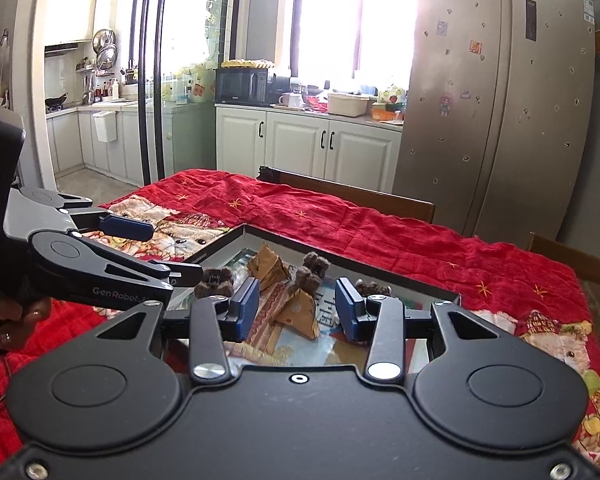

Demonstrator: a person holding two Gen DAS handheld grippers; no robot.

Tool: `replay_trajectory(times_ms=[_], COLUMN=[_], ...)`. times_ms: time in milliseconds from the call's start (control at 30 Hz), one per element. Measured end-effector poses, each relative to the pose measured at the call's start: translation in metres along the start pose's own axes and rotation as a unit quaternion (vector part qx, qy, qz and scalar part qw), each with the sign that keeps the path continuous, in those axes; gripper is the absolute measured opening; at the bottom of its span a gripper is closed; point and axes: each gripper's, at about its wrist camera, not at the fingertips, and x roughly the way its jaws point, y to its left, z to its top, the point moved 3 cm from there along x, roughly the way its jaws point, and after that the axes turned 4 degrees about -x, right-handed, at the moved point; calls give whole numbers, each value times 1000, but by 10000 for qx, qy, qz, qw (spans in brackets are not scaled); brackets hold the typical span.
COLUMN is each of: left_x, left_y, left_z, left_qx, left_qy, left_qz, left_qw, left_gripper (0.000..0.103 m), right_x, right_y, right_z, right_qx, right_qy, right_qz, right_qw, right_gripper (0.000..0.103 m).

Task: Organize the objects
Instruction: 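Open both tools to release the items and withdraw them from the box, then move the left tool to the blue crochet scrunchie while the right tool approaches the red lighter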

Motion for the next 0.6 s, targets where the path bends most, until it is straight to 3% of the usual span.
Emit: replay_trajectory(times_ms=[600], left_x=[-24], left_y=[-27], left_z=[-38], left_qx=[281], left_qy=[216], left_qz=[-448], left_qw=[9984], left_gripper=[83], right_x=[-43], right_y=[0], right_z=[-44], right_qx=[84], right_qy=[193], right_qz=[-92], right_qw=[9997], right_gripper=[40])
